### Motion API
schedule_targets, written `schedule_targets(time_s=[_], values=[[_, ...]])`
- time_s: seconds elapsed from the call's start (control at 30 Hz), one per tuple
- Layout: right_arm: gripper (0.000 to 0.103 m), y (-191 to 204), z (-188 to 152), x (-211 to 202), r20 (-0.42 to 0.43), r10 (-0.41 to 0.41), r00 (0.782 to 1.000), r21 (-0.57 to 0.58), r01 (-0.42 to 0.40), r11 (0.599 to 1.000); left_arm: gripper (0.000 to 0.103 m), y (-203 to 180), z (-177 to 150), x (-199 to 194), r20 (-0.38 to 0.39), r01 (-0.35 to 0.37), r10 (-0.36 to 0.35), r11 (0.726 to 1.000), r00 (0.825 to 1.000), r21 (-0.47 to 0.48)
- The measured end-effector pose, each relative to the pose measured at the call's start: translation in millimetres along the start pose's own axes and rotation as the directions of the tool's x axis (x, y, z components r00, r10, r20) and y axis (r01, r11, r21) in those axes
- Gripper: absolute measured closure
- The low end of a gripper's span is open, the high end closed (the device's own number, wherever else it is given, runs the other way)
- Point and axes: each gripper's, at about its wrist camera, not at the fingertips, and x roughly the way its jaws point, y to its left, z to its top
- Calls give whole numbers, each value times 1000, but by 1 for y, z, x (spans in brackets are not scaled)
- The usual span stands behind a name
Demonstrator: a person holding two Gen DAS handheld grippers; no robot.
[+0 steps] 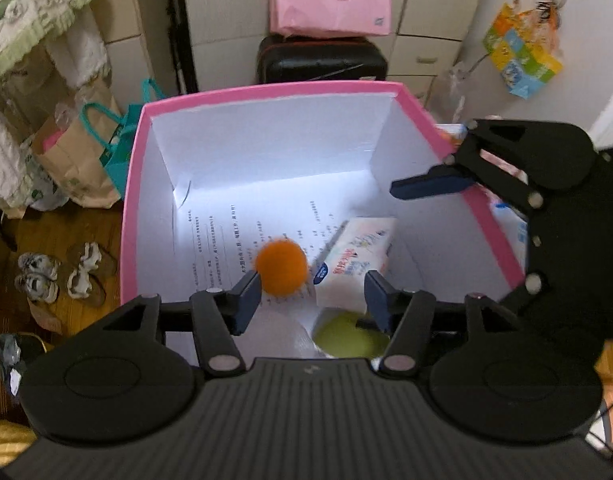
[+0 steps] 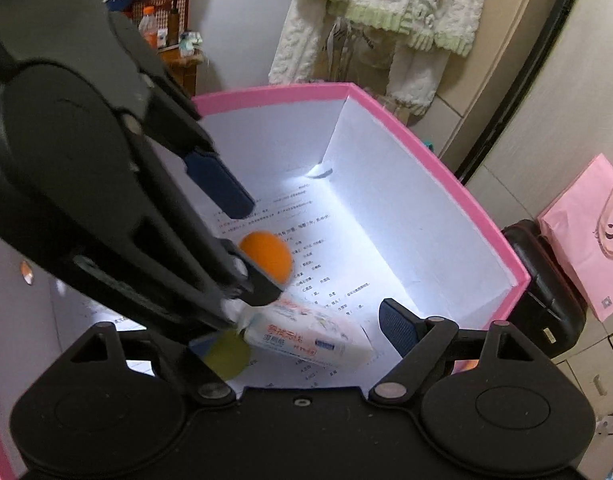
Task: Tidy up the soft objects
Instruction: 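Open the left tool to drop the sponge while the right tool drops the wipes into the box, then move both tools back toward the blue-printed tissue pack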
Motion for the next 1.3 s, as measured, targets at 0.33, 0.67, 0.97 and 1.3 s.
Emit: schedule_targets(time_s=[0.33, 0.67, 0.97, 1.3], values=[[16, 16, -8, -46, 66, -45, 997, 6, 44, 999, 40, -12, -15, -60, 93, 16, -20, 999, 995, 43], [16, 38, -22, -93, 112, -81, 990, 17, 79, 997, 33, -41, -43, -111, 144, 29, -46, 992, 989, 121], [16, 52, -40, -137, 154, -100, 983, 40, 95, 995, 26, -72, -68, -153, 205, 15, -57, 979, 977, 203], [16, 49, -98, -208, 244, -169, 955, 133, 140, 981, 22, -117, -84, -168, 231, 41, -114, 953, 966, 300]])
